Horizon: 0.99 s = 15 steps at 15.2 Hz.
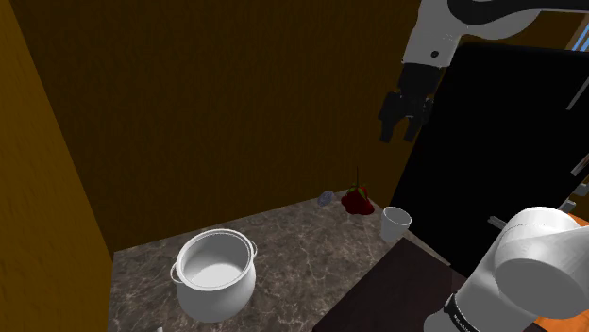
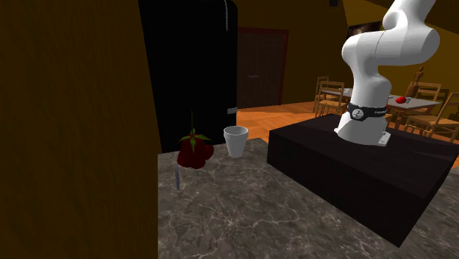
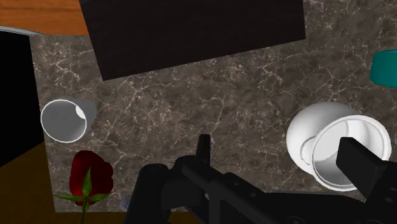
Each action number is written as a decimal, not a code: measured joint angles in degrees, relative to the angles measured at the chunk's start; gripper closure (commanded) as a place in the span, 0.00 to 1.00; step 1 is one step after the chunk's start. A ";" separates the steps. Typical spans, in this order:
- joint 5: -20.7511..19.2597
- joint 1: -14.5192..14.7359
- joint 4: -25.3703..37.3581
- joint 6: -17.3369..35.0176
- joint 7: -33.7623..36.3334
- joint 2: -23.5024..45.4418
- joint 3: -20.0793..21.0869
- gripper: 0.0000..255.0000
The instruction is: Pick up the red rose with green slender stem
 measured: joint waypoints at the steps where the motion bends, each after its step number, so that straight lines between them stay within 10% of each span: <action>1: 0.00 0.00 0.00 0.00 0.00 0.00 0.00 0.00; 15: -9.17 -5.29 -19.32 29.28 -5.93 4.07 -4.36 0.00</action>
